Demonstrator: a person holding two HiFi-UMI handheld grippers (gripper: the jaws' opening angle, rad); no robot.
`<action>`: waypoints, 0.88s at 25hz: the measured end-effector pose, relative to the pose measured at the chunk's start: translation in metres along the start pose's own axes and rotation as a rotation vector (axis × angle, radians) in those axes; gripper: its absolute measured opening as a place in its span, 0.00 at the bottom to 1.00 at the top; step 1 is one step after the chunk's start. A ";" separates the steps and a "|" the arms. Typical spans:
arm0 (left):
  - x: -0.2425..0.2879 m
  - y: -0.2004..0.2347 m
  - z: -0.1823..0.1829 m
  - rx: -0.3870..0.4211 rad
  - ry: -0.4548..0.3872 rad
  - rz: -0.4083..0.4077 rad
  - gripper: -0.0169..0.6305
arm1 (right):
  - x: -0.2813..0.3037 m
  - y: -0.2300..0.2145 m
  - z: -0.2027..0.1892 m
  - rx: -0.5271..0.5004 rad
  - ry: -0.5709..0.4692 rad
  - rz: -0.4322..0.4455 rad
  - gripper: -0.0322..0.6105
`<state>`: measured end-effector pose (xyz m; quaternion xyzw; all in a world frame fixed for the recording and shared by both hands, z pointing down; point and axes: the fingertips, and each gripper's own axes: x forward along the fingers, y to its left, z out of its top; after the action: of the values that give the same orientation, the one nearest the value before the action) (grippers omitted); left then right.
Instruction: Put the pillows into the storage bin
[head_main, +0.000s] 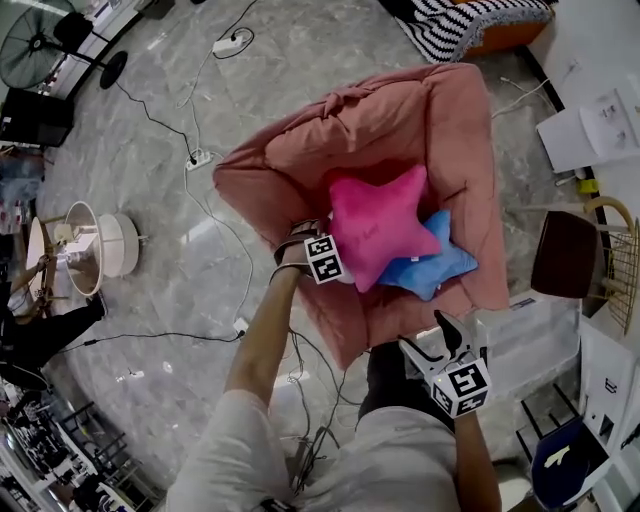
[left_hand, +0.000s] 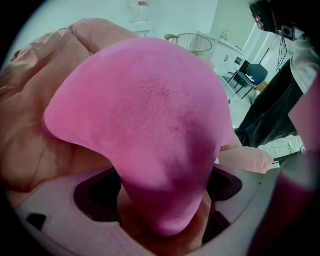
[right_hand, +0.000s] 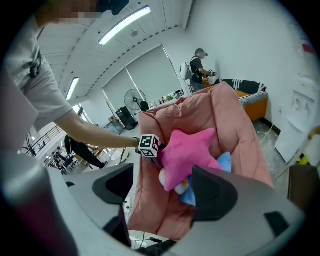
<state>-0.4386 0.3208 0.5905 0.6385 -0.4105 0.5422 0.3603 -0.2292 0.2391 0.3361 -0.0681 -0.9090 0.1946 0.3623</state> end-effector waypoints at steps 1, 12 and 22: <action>0.003 -0.001 0.001 0.007 0.001 -0.008 0.74 | -0.001 -0.001 -0.002 0.005 0.003 -0.005 0.61; -0.007 -0.001 0.012 -0.025 -0.069 0.035 0.71 | -0.002 0.011 -0.015 0.012 0.018 0.006 0.61; -0.046 -0.033 0.026 -0.178 -0.210 0.045 0.63 | -0.013 0.018 -0.012 0.002 -0.007 0.036 0.60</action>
<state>-0.4020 0.3168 0.5402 0.6479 -0.5067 0.4418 0.3582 -0.2113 0.2558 0.3288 -0.0833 -0.9088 0.2020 0.3555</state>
